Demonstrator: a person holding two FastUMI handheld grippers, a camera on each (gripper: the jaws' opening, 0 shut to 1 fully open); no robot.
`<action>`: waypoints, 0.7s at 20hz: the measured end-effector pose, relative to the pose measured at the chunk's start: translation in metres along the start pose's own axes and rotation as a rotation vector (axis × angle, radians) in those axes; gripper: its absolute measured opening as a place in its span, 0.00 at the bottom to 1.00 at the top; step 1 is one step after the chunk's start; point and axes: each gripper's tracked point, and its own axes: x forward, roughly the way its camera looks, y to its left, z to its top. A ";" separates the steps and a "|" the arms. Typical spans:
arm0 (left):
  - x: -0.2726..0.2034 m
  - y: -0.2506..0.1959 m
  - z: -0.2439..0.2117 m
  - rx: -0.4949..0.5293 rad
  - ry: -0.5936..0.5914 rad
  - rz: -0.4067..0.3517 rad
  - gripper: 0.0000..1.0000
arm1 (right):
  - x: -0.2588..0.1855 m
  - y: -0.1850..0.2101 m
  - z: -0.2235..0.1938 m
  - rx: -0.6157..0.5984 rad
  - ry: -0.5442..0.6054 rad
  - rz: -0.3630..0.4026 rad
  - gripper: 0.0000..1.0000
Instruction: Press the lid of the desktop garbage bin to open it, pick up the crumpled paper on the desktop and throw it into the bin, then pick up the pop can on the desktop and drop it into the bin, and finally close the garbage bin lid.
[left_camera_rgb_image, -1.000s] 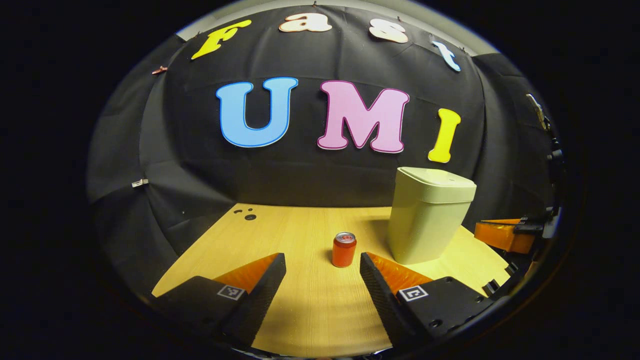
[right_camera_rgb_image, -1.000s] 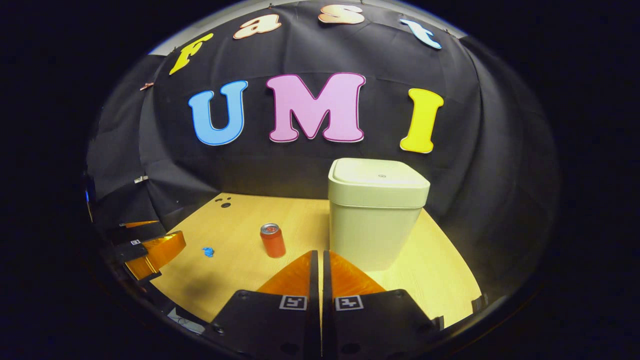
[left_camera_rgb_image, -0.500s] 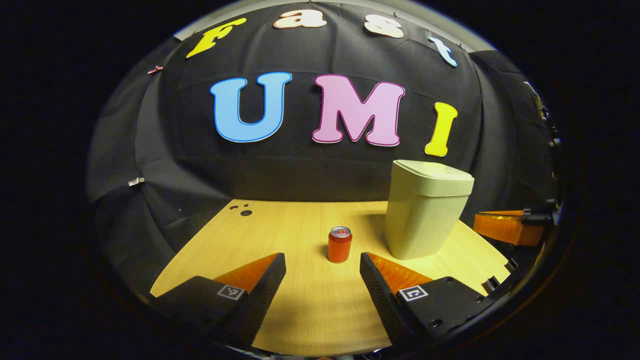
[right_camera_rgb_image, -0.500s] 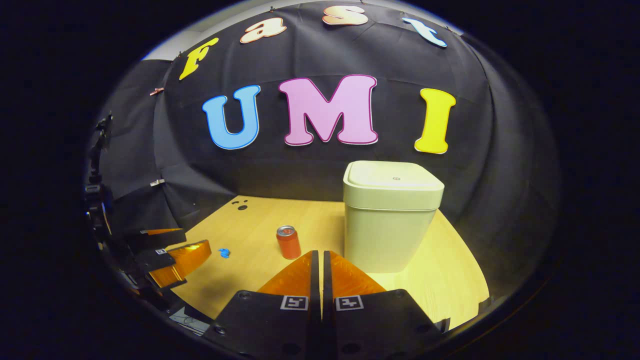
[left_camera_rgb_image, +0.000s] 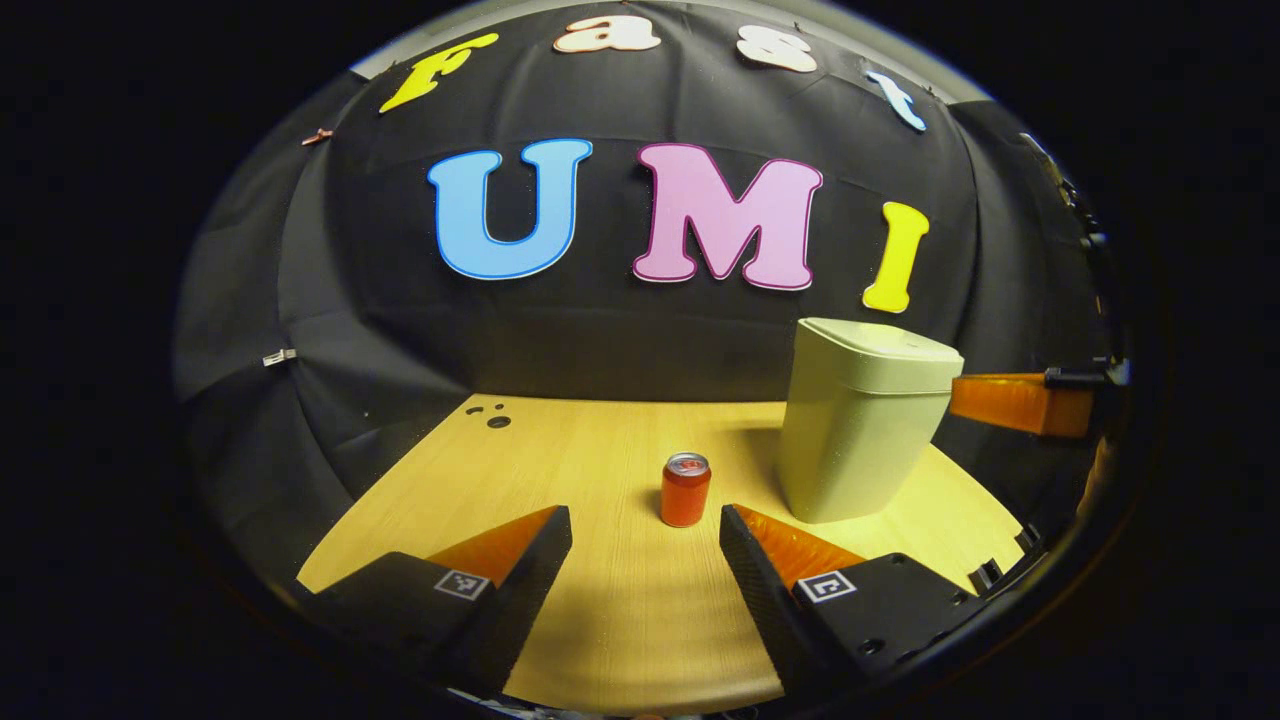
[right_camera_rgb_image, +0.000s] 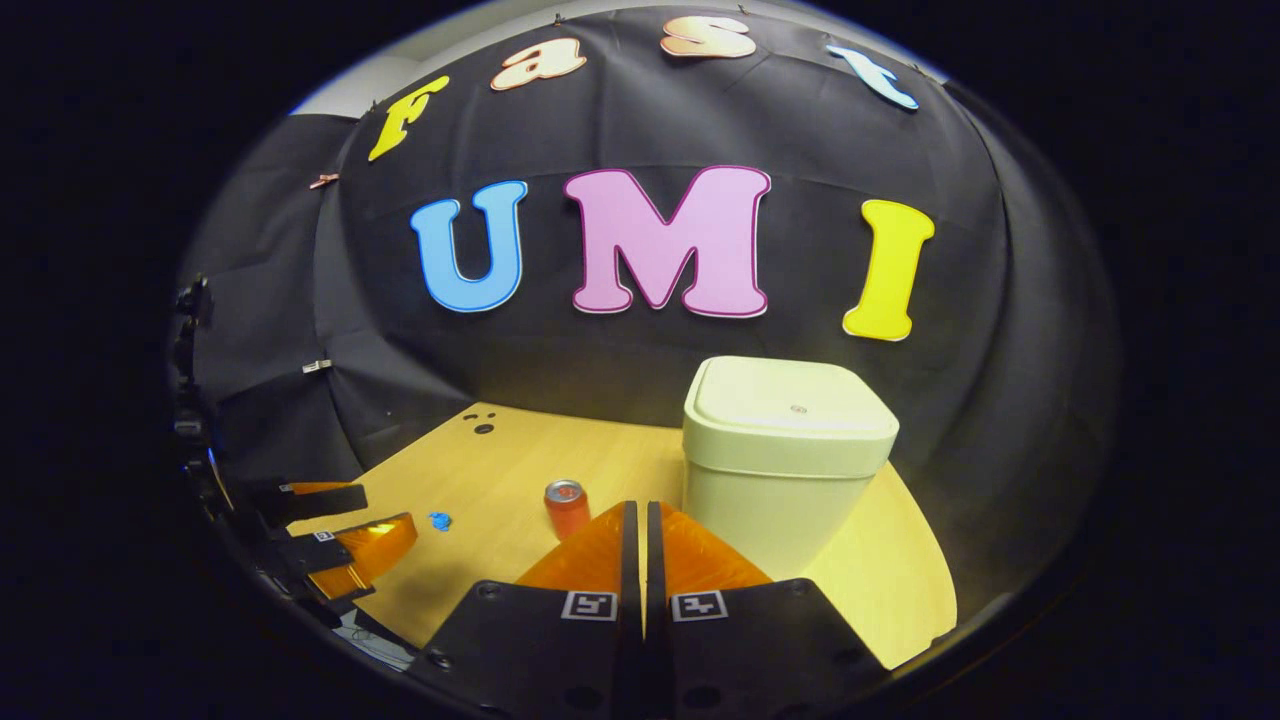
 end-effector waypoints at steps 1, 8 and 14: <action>0.002 0.001 0.000 -0.007 0.002 0.012 0.96 | 0.006 -0.008 0.007 -0.002 -0.008 -0.010 0.05; 0.013 0.005 -0.005 -0.020 0.012 0.088 0.96 | 0.049 -0.065 0.043 -0.016 -0.038 -0.057 0.05; 0.015 -0.001 -0.011 -0.020 0.030 0.152 0.96 | 0.087 -0.102 0.047 -0.043 -0.048 -0.083 0.05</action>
